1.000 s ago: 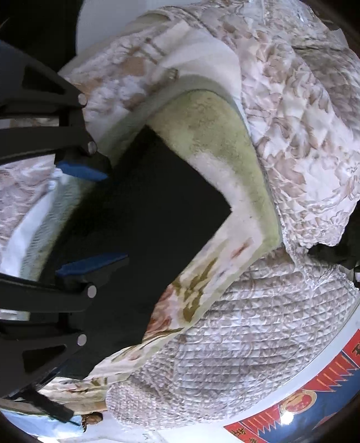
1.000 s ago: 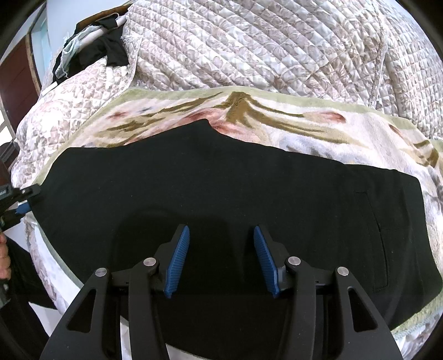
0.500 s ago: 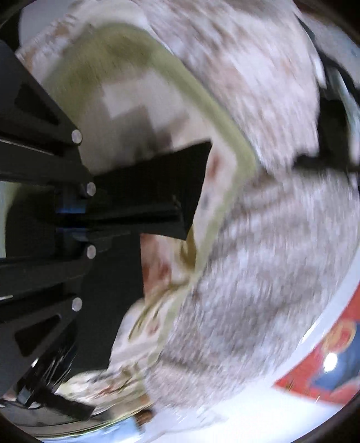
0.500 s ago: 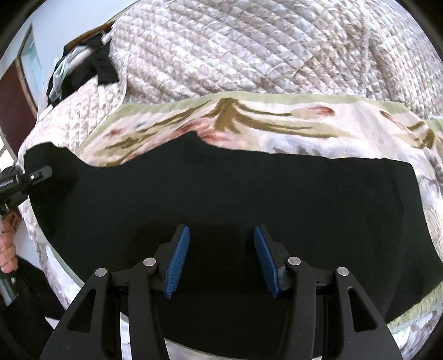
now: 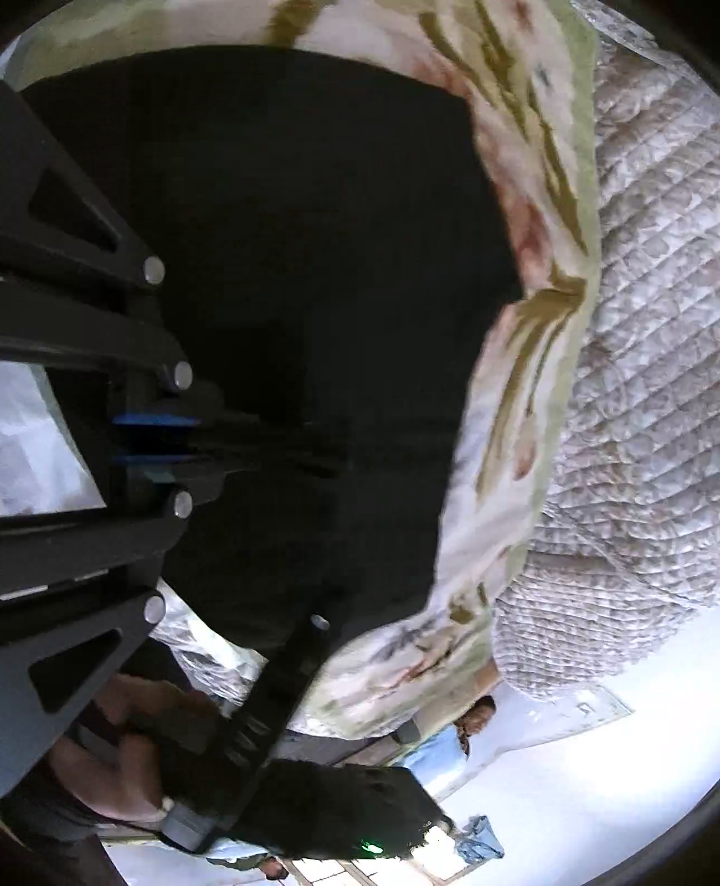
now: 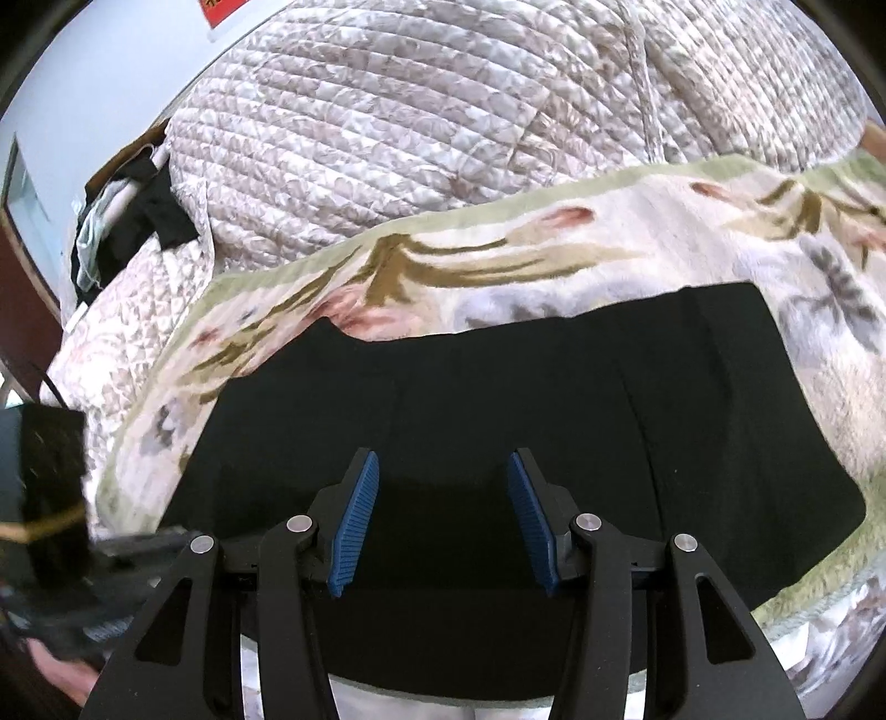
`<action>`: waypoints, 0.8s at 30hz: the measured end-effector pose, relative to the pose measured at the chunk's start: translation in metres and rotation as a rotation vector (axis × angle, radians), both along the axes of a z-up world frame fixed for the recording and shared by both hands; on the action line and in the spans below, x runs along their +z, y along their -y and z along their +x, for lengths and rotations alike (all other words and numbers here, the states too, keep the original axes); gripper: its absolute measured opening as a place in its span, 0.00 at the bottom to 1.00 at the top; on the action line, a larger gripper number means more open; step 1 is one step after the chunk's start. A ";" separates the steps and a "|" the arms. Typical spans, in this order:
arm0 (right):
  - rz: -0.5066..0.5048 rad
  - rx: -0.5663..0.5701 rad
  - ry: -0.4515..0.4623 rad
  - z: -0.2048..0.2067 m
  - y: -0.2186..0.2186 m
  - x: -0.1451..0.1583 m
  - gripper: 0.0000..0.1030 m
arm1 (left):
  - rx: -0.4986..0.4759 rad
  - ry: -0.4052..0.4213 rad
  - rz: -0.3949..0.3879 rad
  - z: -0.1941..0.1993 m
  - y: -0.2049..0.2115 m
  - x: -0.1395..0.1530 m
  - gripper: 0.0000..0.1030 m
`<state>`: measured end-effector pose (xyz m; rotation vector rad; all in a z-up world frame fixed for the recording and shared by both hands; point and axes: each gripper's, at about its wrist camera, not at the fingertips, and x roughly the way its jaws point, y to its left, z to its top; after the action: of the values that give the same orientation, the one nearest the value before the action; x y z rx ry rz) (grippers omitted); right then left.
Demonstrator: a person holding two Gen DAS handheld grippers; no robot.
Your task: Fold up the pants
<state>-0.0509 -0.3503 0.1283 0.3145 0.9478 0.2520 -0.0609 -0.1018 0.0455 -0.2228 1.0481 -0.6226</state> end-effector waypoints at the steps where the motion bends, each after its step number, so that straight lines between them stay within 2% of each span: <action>1: 0.013 0.002 -0.002 0.000 0.001 0.000 0.48 | -0.008 0.001 -0.016 -0.003 -0.003 0.003 0.11; 2: 0.026 0.004 -0.004 0.000 0.001 -0.001 0.48 | -0.013 0.005 -0.036 -0.005 -0.007 0.008 0.12; 4: 0.054 0.011 -0.015 0.002 0.000 -0.003 0.48 | -0.021 0.031 -0.074 -0.011 -0.018 0.021 0.25; 7: 0.093 0.045 -0.026 0.002 -0.008 -0.006 0.48 | -0.002 0.094 -0.142 -0.016 -0.043 0.046 0.37; 8: 0.103 0.056 -0.032 0.002 -0.010 -0.007 0.48 | 0.016 0.121 -0.140 -0.014 -0.052 0.054 0.39; 11: 0.141 0.092 -0.080 0.008 -0.020 -0.017 0.48 | 0.111 0.180 -0.050 0.006 -0.077 0.067 0.40; 13: 0.160 0.117 -0.121 0.017 -0.027 -0.025 0.48 | 0.173 0.186 0.025 0.023 -0.089 0.067 0.40; 15: 0.143 0.150 -0.119 0.025 -0.035 -0.026 0.48 | 0.219 0.193 0.082 0.036 -0.103 0.063 0.40; 20: 0.121 0.183 -0.151 0.050 -0.047 -0.038 0.40 | 0.280 0.177 0.090 0.053 -0.115 0.046 0.40; 24: 0.140 0.193 -0.175 0.067 -0.050 -0.048 0.37 | 0.265 0.172 0.093 0.055 -0.109 0.038 0.40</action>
<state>0.0160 -0.2999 0.0808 0.3787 1.1374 0.4752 -0.0061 0.0076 0.0836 -0.2184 0.8609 -0.3462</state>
